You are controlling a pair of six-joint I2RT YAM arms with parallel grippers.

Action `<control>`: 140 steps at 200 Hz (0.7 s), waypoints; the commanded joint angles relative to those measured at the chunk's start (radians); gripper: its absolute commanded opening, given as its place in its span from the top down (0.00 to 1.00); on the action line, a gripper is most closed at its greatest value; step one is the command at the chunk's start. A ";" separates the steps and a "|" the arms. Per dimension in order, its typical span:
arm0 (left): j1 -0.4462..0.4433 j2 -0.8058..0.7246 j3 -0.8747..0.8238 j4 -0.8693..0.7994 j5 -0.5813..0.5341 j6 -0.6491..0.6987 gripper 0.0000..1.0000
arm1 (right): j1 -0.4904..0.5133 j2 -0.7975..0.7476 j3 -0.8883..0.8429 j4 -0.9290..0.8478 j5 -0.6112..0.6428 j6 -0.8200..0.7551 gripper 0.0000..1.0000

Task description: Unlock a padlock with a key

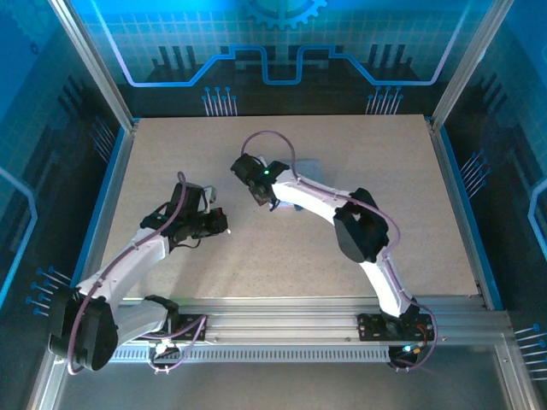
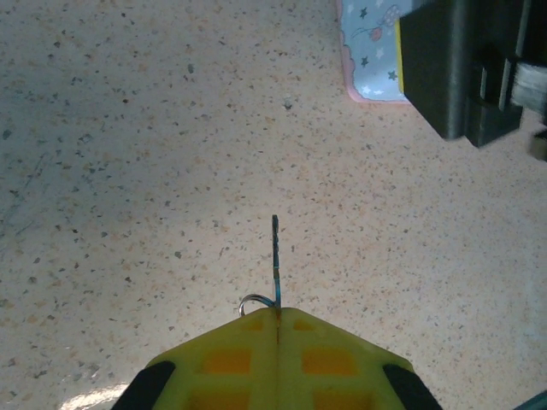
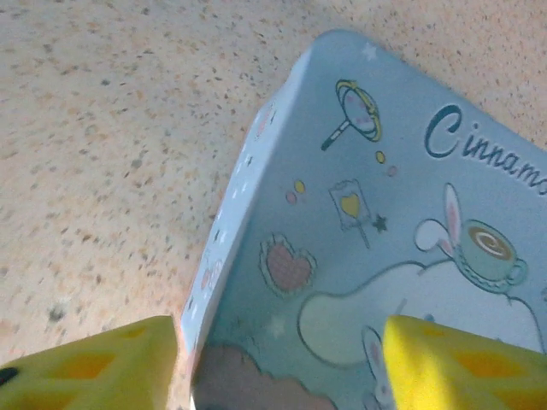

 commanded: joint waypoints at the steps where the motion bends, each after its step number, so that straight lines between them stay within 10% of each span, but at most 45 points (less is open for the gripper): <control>1: 0.007 -0.039 -0.035 0.031 0.075 0.014 1.00 | 0.030 -0.149 -0.064 0.084 -0.083 0.039 0.29; 65: 0.001 -0.096 -0.126 0.232 0.313 0.050 1.00 | 0.020 -0.461 -0.537 0.304 -0.193 0.228 0.31; 140: -0.061 -0.081 -0.148 0.331 0.309 0.039 1.00 | -0.092 -0.411 -0.756 0.528 -0.293 0.400 0.38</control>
